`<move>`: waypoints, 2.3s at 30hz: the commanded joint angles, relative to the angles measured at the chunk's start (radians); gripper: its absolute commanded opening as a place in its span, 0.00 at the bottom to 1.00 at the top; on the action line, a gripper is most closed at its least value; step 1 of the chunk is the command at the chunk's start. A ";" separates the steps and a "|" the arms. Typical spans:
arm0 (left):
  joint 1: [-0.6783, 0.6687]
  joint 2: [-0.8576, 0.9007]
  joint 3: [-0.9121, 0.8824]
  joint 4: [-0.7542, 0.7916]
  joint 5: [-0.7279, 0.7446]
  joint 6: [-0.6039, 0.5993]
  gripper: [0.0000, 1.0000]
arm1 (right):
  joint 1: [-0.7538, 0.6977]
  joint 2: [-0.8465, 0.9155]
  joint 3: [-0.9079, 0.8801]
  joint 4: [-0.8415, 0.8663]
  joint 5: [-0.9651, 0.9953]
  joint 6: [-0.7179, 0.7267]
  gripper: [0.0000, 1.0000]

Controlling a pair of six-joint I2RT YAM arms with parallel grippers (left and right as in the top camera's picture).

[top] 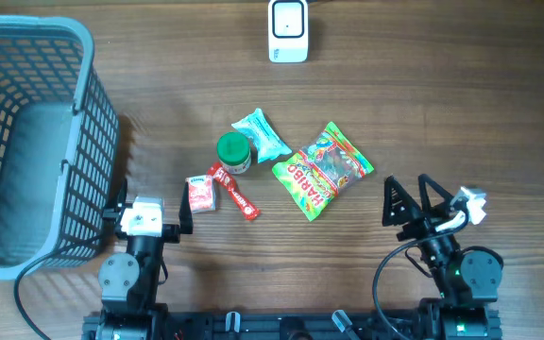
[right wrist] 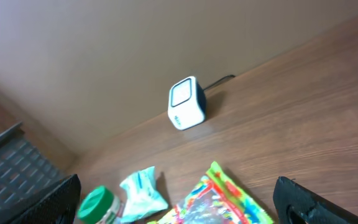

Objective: Scan the item barcode
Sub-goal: 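Reach the right gripper to the green-lidded jar and grasp it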

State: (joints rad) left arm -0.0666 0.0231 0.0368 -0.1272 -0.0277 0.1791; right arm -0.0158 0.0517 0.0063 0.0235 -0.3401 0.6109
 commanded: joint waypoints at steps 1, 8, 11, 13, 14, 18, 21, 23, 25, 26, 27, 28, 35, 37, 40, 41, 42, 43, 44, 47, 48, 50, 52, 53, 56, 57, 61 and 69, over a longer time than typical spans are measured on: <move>-0.009 -0.018 -0.005 0.003 0.009 0.016 1.00 | 0.005 -0.001 0.003 0.004 -0.208 0.030 1.00; -0.012 -0.020 -0.008 0.009 0.009 0.016 1.00 | 0.005 0.209 0.299 -0.323 -0.150 -0.048 0.99; -0.012 -0.019 -0.018 0.031 0.009 0.016 1.00 | 0.006 0.505 0.644 -0.583 -0.100 -0.147 1.00; -0.012 -0.018 -0.018 0.031 0.009 0.016 1.00 | 0.042 0.769 0.961 -0.807 -0.066 -0.201 1.00; -0.012 -0.018 -0.018 0.031 0.009 0.016 1.00 | 0.083 0.872 1.074 -0.874 -0.032 -0.218 0.99; -0.012 -0.018 -0.018 0.031 0.009 0.016 1.00 | 0.312 1.193 1.406 -1.035 0.084 -0.217 1.00; -0.012 -0.018 -0.018 0.031 0.009 0.016 1.00 | 0.449 1.401 1.494 -0.988 0.039 -0.214 1.00; -0.012 -0.018 -0.018 0.031 0.009 0.016 1.00 | 0.474 1.508 1.493 -0.890 -0.019 -0.183 1.00; -0.012 -0.018 -0.018 0.031 0.009 0.016 1.00 | 0.488 1.598 1.493 -0.788 -0.121 -0.153 0.99; -0.012 -0.018 -0.018 0.031 0.009 0.016 1.00 | 0.506 1.644 1.493 -0.777 -0.104 -0.056 0.99; -0.012 -0.018 -0.018 0.031 0.009 0.016 1.00 | 0.532 1.677 1.493 -0.767 -0.067 -0.015 0.99; -0.012 -0.017 -0.018 0.031 0.009 0.016 1.00 | 0.566 1.704 1.495 -0.760 -0.007 0.025 0.99; -0.012 -0.016 -0.018 0.031 0.009 0.016 1.00 | 0.794 1.908 1.655 -0.784 0.273 0.290 0.99; -0.012 -0.016 -0.018 0.031 0.009 0.016 1.00 | 0.811 1.976 1.723 -0.811 0.308 0.322 0.99; -0.012 -0.016 -0.018 0.031 0.009 0.016 1.00 | 0.803 2.044 1.755 -0.874 0.344 0.361 0.99; -0.012 -0.016 -0.018 0.031 0.009 0.016 1.00 | 0.801 2.052 1.755 -0.869 0.344 0.360 0.99; -0.012 -0.016 -0.018 0.031 0.009 0.016 1.00 | 0.801 2.055 1.755 -0.851 0.341 0.355 0.99; -0.012 -0.016 -0.018 0.031 0.009 0.016 1.00 | 0.801 2.055 1.755 -0.831 0.337 0.349 0.99; -0.012 -0.016 -0.018 0.031 0.009 0.016 1.00 | 0.801 2.057 1.755 -0.822 0.333 0.344 0.99; -0.012 -0.016 -0.018 0.031 0.009 0.016 1.00 | 0.801 2.101 1.755 -0.803 0.330 0.338 0.99; -0.012 -0.016 -0.018 0.031 0.009 0.016 1.00 | 0.801 2.117 1.755 -0.793 0.314 0.334 0.99; -0.012 -0.016 -0.018 0.031 0.009 0.016 1.00 | 0.801 2.145 1.755 -0.770 0.272 0.332 0.99; -0.012 -0.016 -0.018 0.031 0.009 0.016 1.00 | 0.801 2.168 1.755 -0.770 0.272 0.332 0.99; -0.012 -0.016 -0.018 0.031 0.009 0.016 1.00 | 0.801 2.183 1.755 -0.770 0.274 0.331 0.99; -0.012 -0.016 -0.018 0.031 0.009 0.016 1.00 | 0.801 2.228 1.755 -0.769 0.273 0.323 0.94; -0.012 -0.016 -0.018 0.031 0.009 0.016 1.00 | 0.800 2.238 1.755 -0.770 0.272 0.306 0.90; -0.012 -0.016 -0.018 0.031 0.009 0.016 1.00 | 0.799 2.249 1.755 -0.811 0.268 0.277 0.71; -0.012 -0.016 -0.018 0.031 0.009 0.016 1.00 | 0.700 2.208 1.834 -0.986 -0.073 0.142 0.56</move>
State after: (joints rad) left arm -0.0723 0.0132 0.0250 -0.1001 -0.0273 0.1822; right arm 0.7296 2.2593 1.7977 -0.9077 -0.2600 0.8333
